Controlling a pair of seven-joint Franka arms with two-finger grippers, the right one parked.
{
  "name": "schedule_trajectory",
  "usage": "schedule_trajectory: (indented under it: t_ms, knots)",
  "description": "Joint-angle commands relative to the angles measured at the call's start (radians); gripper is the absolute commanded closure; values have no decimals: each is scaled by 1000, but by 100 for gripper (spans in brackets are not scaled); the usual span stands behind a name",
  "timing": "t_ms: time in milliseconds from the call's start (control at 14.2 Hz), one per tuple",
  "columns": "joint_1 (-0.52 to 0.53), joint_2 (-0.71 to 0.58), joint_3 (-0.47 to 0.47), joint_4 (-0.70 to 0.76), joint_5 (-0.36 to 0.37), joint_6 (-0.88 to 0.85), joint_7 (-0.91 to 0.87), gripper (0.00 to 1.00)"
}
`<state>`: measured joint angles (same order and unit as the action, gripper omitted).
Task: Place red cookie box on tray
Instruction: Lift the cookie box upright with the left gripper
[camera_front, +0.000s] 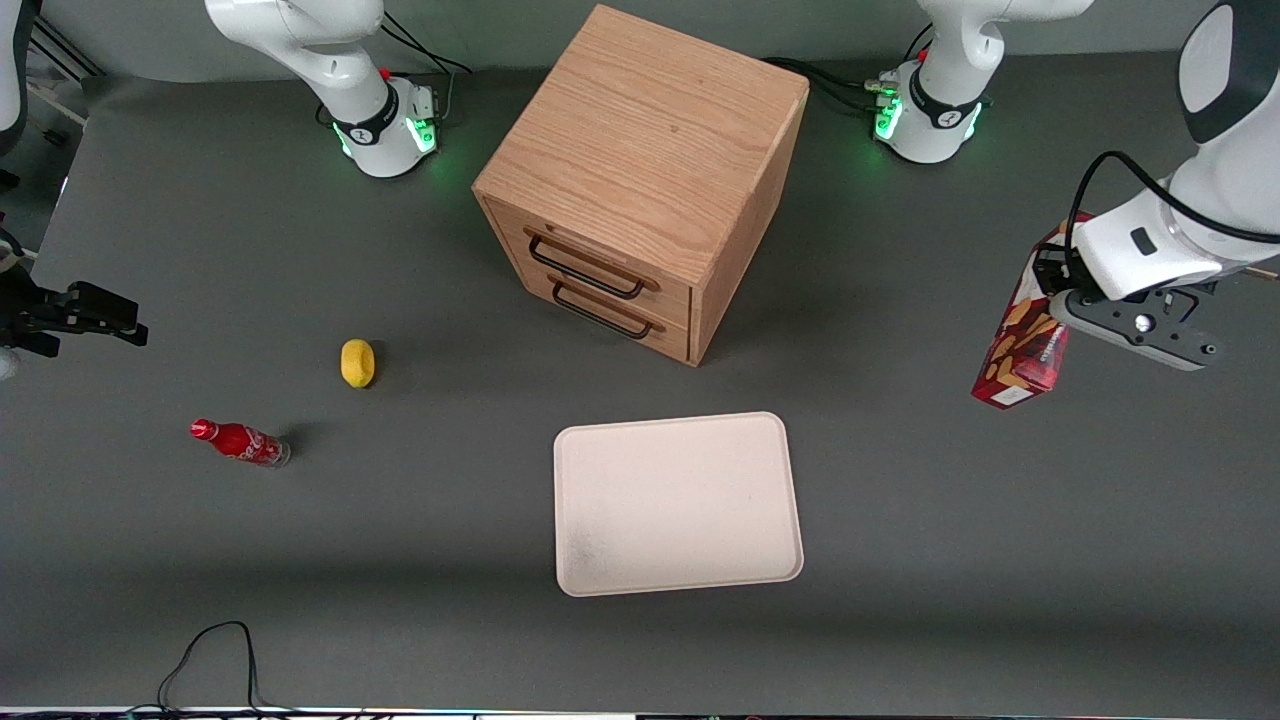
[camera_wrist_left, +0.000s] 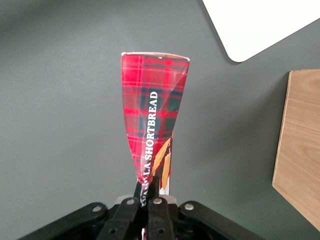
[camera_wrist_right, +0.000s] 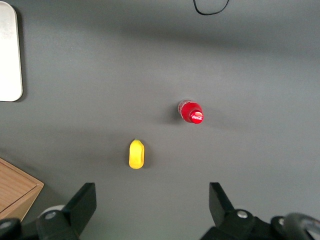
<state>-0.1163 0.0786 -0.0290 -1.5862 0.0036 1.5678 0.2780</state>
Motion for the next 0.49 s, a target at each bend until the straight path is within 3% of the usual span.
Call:
schedule_trajectory:
  t_ms: [0,424]
  knots:
    - [-11,81,-11,118,-11,-17,-139,100]
    - [-175,386,-26,487,-10,-18,-558,100]
